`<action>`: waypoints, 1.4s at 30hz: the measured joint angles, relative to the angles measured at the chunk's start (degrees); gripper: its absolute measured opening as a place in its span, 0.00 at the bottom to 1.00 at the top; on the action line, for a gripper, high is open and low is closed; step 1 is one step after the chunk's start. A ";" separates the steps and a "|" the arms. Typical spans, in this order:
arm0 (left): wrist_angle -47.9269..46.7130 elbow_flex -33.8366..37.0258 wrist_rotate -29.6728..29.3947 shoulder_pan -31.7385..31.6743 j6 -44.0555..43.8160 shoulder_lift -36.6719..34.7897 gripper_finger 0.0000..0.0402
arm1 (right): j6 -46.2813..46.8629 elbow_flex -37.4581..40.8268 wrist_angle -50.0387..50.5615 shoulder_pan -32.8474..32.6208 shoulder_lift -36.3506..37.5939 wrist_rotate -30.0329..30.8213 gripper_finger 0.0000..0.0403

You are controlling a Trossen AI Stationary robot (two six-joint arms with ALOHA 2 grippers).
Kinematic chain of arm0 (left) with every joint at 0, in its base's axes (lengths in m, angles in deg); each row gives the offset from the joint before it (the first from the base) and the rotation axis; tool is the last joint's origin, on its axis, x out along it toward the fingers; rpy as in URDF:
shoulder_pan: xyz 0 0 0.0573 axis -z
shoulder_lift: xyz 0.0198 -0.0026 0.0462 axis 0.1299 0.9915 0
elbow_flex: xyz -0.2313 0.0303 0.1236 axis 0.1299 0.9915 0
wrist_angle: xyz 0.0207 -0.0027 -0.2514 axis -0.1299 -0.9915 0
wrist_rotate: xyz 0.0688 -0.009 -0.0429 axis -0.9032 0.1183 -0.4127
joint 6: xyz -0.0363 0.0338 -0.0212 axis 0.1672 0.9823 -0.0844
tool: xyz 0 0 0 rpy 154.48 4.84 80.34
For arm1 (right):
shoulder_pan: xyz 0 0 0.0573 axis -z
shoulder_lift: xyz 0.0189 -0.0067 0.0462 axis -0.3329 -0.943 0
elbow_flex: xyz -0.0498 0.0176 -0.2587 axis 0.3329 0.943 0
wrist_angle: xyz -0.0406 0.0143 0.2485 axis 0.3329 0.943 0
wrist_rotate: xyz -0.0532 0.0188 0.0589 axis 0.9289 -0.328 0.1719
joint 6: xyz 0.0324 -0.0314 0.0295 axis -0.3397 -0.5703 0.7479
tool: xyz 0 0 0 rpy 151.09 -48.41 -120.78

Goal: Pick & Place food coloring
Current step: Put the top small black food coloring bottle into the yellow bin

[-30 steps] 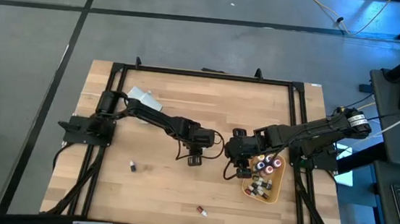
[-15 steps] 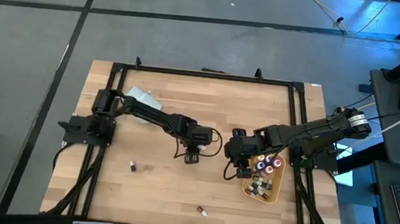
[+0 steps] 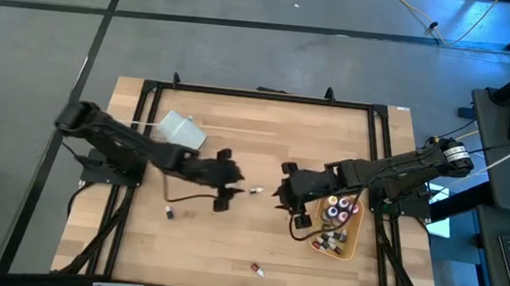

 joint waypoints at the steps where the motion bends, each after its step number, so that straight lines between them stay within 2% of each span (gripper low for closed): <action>1: 4.36 3.08 0.36 0.70 0.00 -2.20 0.43 | -0.08 0.00 -1.72 0.00 0.00 0.02 0.39; 6: 18.92 14.96 1.00 4.02 0.12 -11.02 0.42 | -0.35 0.00 -6.58 1.08 -0.23 0.28 0.39; 10: 22.87 18.40 0.53 4.90 1.33 -15.92 0.42 | -0.04 0.00 -10.60 2.87 -2.28 2.67 0.44; 18: 21.00 18.75 0.08 4.90 1.36 -17.73 0.43 | -1.33 -0.02 -18.19 5.14 -10.38 3.51 0.52; 24: 20.38 18.75 0.47 4.94 1.38 -17.30 0.43 | -1.28 -0.02 -18.42 6.72 -17.41 2.85 0.52; 27: 19.78 18.75 0.52 4.92 1.38 -17.28 0.43 | -1.25 -0.07 -18.28 8.09 -20.03 0.24 0.51; 33: 19.74 18.75 0.52 4.92 1.37 -17.28 0.42 | -1.33 -4.44 -13.28 10.05 -25.60 -0.42 0.47; 39: 19.69 18.75 0.52 4.94 1.37 -17.28 0.43 | -3.23 -10.06 -4.08 10.88 -30.14 -0.50 0.44; 42: 19.28 18.75 0.52 4.94 1.38 -17.28 0.43 | -4.25 -10.75 -3.50 10.84 -31.06 -0.61 0.42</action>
